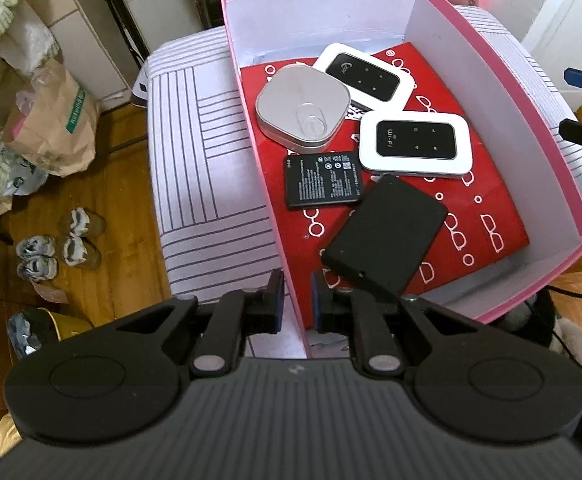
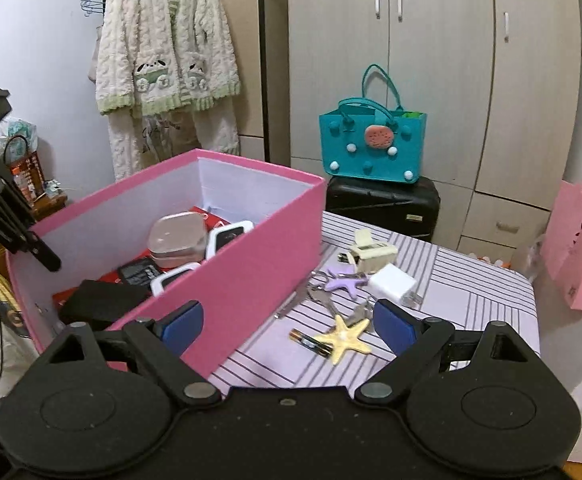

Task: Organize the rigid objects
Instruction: 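Reach the right tool to the yellow starfish and grasp it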

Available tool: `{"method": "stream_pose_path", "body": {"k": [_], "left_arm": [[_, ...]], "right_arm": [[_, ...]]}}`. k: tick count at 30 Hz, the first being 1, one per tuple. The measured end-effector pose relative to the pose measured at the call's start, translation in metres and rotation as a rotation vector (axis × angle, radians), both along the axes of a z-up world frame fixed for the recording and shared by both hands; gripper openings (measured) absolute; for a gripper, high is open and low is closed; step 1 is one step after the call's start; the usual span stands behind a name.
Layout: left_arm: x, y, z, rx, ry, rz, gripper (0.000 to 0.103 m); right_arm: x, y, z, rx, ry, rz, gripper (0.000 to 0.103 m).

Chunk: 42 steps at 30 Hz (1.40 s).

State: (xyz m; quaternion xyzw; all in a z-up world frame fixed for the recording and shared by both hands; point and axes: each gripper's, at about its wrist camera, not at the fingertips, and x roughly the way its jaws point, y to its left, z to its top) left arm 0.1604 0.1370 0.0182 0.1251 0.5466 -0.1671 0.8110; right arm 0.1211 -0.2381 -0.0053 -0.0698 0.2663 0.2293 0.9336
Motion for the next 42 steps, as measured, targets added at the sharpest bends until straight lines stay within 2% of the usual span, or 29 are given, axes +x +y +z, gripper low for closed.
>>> {"method": "stream_pose_path", "body": {"k": [4, 9, 11, 16, 19, 24, 27, 30, 33, 35, 37, 38, 40, 42], "left_arm": [[-0.004, 0.0, 0.002, 0.007, -0.027, 0.007, 0.008], [-0.004, -0.001, 0.002, 0.009, -0.033, 0.02, 0.007], [-0.004, -0.001, 0.002, 0.01, -0.033, 0.025, 0.007], [-0.004, 0.0, 0.001, 0.0, -0.037, 0.034, 0.007], [-0.004, 0.002, 0.001, -0.01, -0.04, 0.041, 0.007], [-0.004, 0.002, 0.001, -0.012, -0.043, 0.039, 0.007], [-0.004, 0.003, 0.001, -0.013, -0.043, 0.04, 0.007], [-0.004, 0.002, 0.001, -0.015, -0.044, 0.038, 0.007], [-0.004, 0.002, 0.001, -0.012, -0.054, 0.032, 0.007], [-0.003, 0.001, 0.001, -0.012, -0.058, 0.032, 0.007], [-0.003, 0.002, 0.002, -0.014, -0.057, 0.032, 0.007], [-0.003, 0.001, 0.002, -0.016, -0.056, 0.032, 0.007], [-0.003, 0.0, 0.001, -0.015, -0.057, 0.031, 0.007], [-0.003, 0.001, 0.001, -0.012, -0.06, 0.028, 0.007]], "right_arm": [[0.002, -0.006, -0.011, -0.023, 0.016, -0.003, 0.094], [0.016, -0.008, -0.029, -0.022, 0.094, -0.014, 0.09], [0.025, -0.01, -0.036, -0.027, 0.113, -0.025, 0.086], [0.053, -0.023, -0.049, 0.056, 0.183, -0.105, 0.059], [0.07, -0.029, -0.056, 0.095, 0.216, -0.158, 0.052], [0.088, -0.026, -0.068, 0.114, 0.27, -0.179, 0.051], [0.091, -0.022, -0.071, 0.126, 0.269, -0.181, 0.052], [0.093, -0.016, -0.072, 0.099, 0.246, -0.156, 0.063], [0.093, -0.013, -0.073, 0.096, 0.232, -0.15, 0.063], [0.093, -0.013, -0.071, 0.097, 0.233, -0.149, 0.054], [0.092, -0.013, -0.069, 0.079, 0.236, -0.162, 0.04], [0.092, -0.015, -0.067, 0.089, 0.233, -0.167, 0.037], [0.092, -0.018, -0.065, 0.098, 0.24, -0.171, 0.022], [0.089, -0.02, -0.062, 0.105, 0.222, -0.164, 0.014]]}}
